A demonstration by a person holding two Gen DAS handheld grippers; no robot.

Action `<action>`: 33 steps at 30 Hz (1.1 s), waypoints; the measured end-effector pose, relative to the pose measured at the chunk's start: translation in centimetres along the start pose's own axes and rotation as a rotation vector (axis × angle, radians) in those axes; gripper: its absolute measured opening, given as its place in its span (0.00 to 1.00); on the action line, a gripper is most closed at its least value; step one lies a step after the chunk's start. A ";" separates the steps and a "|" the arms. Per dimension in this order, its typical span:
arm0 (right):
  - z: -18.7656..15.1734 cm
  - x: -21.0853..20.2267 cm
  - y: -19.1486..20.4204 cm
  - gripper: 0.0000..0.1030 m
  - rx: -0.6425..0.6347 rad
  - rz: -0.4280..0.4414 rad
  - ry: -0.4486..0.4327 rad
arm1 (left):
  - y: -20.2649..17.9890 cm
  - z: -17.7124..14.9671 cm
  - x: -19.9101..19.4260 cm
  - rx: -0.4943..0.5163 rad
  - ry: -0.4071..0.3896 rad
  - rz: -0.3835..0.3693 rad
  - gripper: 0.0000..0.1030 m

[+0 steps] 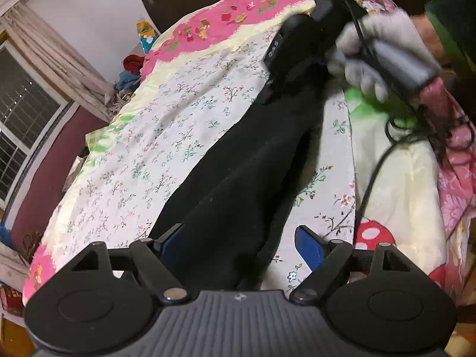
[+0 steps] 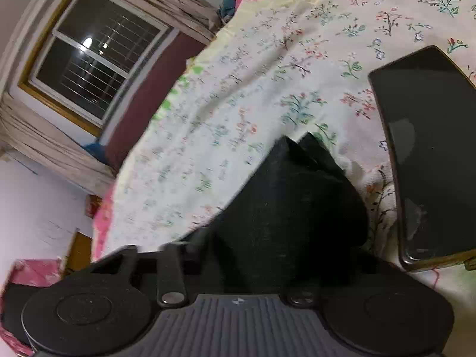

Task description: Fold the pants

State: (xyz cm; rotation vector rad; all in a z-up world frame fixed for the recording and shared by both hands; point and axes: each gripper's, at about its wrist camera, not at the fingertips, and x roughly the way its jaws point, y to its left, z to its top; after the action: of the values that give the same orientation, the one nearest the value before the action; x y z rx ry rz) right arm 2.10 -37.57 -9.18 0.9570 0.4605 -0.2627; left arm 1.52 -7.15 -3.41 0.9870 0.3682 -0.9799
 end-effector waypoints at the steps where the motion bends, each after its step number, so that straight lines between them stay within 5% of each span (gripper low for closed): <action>1: 0.4 -0.3 -0.1 0.00 0.033 0.025 0.003 | 0.0 -0.1 0.0 0.004 0.004 0.001 0.86; 7: 4.1 -0.9 1.1 0.00 0.132 0.187 -0.021 | 0.7 -0.3 -0.2 -0.009 0.019 0.037 0.86; 11: 7.6 -1.2 4.6 0.00 0.016 0.231 -0.102 | 1.3 -0.3 -0.7 -0.017 0.012 0.063 0.86; 13: 8.8 -0.2 4.8 0.00 -0.019 0.185 -0.120 | 1.5 -0.6 -0.6 -0.040 0.019 0.070 0.86; 17: 7.8 5.5 2.4 0.00 -0.132 -0.139 -0.003 | 1.2 -1.4 -1.2 -0.070 0.031 0.076 0.87; 19: 6.7 6.2 1.7 0.00 -0.145 -0.197 0.035 | 1.1 -2.2 -1.8 -0.084 0.045 0.067 0.87; 22: 6.6 5.3 2.4 0.00 -0.170 -0.232 0.022 | 1.4 -3.7 -2.0 -0.111 0.100 0.073 0.87; 24: 7.1 4.4 2.8 0.13 -0.180 -0.276 0.018 | 2.1 -4.7 -2.1 -0.165 0.133 0.095 0.87; 27: 8.1 1.5 3.8 0.19 -0.216 -0.324 -0.050 | 3.5 -6.2 -3.1 -0.291 0.157 0.125 0.87; 33: 6.1 -1.9 9.9 0.27 -0.478 -0.262 -0.111 | 3.9 -9.8 -6.5 -0.400 0.209 0.238 0.87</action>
State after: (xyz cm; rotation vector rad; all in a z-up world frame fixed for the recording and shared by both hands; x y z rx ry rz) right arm 6.06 -37.12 1.85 0.4122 0.5173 -0.4181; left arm 2.72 5.14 -2.27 0.7469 0.5812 -0.5590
